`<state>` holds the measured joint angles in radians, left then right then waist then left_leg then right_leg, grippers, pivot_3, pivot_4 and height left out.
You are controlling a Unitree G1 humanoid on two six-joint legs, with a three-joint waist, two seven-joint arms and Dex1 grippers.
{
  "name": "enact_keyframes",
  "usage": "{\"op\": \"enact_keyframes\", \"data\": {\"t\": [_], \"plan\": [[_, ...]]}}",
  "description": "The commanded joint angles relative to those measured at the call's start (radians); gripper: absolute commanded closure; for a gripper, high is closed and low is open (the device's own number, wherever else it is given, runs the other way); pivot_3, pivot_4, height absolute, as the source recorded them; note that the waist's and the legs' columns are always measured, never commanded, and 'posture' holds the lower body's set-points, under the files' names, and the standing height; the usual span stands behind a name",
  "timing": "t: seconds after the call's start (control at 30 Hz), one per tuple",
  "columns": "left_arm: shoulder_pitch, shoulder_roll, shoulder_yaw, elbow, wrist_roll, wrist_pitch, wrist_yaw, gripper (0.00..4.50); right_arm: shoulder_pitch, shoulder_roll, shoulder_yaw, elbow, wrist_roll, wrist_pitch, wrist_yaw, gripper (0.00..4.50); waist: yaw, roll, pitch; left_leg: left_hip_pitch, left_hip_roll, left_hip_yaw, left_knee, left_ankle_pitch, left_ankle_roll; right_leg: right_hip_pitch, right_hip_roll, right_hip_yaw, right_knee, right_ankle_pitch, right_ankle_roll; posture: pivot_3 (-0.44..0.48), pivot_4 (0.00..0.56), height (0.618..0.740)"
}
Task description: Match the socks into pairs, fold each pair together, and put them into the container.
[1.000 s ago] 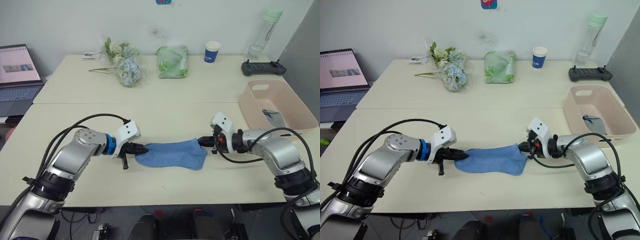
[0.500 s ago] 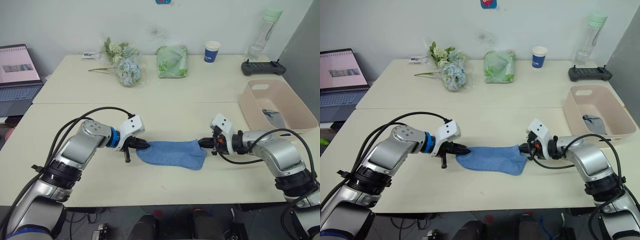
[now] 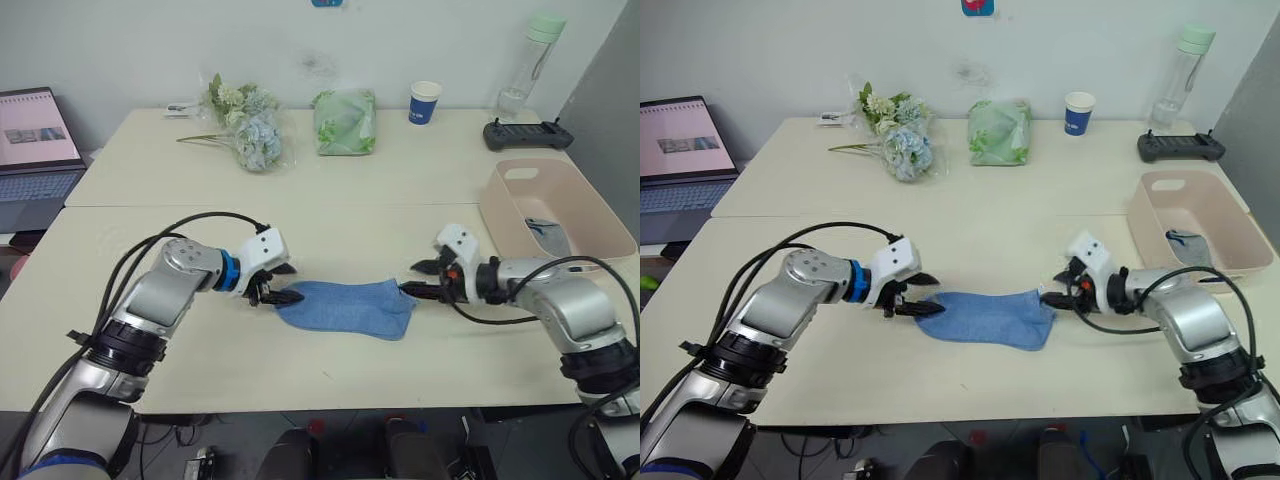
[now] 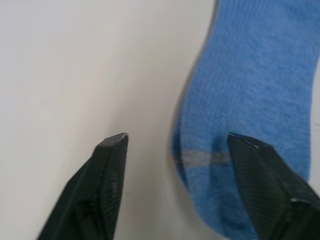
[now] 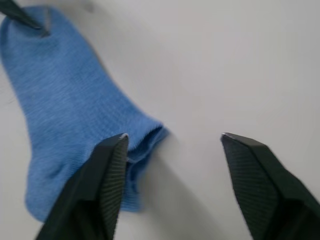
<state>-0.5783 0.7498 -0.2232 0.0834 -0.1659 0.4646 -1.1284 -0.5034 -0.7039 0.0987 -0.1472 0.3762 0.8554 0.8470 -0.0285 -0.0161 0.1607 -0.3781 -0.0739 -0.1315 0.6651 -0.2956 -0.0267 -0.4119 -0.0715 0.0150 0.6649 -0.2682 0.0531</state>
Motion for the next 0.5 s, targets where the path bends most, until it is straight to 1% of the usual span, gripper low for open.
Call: {"op": "enact_keyframes", "data": {"t": [0.03, 0.1, 0.23, 0.3, 0.37, 0.47, 0.5], "plan": [[0.037, 0.016, 0.098, -0.023, -0.02, -0.055, 0.042, 0.03, -0.019, -0.027, -0.063, -0.02, 0.045, 0.005, 0.033, 0.33, -0.002, 0.0, 0.0, 0.0, 0.0, 0.0, 0.0, 0.0, 0.0, 0.0, 0.0, 0.0, 0.0, 0.0, 0.0, 0.0, 0.15, 0.74], [0.069, 0.013, 0.136, -0.045, -0.044, -0.05, 0.052, 0.03, -0.009, -0.038, -0.072, -0.04, 0.071, 0.026, 0.057, 0.33, -0.002, 0.0, 0.0, 0.0, 0.0, 0.0, 0.0, 0.0, 0.0, 0.0, 0.0, 0.0, 0.0, 0.0, 0.0, 0.0, 0.15, 0.74], [0.173, -0.01, 0.206, -0.176, -0.139, -0.054, 0.038, 0.03, 0.058, -0.069, -0.033, -0.138, 0.105, 0.028, 0.109, 0.33, 0.0, 0.0, 0.0, -0.001, 0.0, 0.0, 0.0, 0.0, 0.0, 0.0, -0.001, 0.0, -0.001, 0.0, 0.0, 0.0, 0.15, 0.74], [0.2, -0.015, 0.207, -0.21, -0.137, -0.088, 0.047, 0.03, 0.08, -0.06, -0.021, -0.171, 0.097, -0.013, 0.111, 0.33, 0.001, 0.0, 0.0, -0.002, 0.0, -0.001, 0.0, 0.0, 0.0, 0.0, -0.001, 0.001, -0.001, 0.0, 0.0, 0.0, 0.15, 0.74], [0.228, -0.025, 0.194, -0.24, -0.126, -0.133, 0.061, 0.03, 0.1, -0.028, -0.009, -0.214, 0.089, -0.091, 0.114, 0.33, 0.002, 0.0, 0.0, -0.002, 0.0, -0.001, 0.001, 0.0, 0.0, 0.0, -0.001, 0.001, 0.0, 0.0, 0.0, 0.0, 0.15, 0.74], [0.246, -0.064, 0.179, -0.246, -0.116, -0.168, 0.098, 0.03, 0.111, 0.029, 0.031, -0.228, 0.045, -0.185, 0.084, 0.33, 0.002, 0.0, 0.0, -0.001, 0.0, -0.001, 0.001, 0.0, 0.0, 0.001, -0.001, 0.0, 0.0, 0.0, 0.0, 0.0, 0.15, 0.74], [0.252, -0.076, 0.172, -0.244, -0.111, -0.186, 0.104, 0.21, 0.115, 0.044, 0.047, -0.228, 0.028, -0.217, 0.08, 0.51, 0.002, 0.0, 0.0, -0.001, 0.0, -0.001, 0.001, 0.0, 0.0, 0.001, -0.001, 0.0, 0.0, 0.0, 0.0, 0.0, 0.15, 0.74]]}}
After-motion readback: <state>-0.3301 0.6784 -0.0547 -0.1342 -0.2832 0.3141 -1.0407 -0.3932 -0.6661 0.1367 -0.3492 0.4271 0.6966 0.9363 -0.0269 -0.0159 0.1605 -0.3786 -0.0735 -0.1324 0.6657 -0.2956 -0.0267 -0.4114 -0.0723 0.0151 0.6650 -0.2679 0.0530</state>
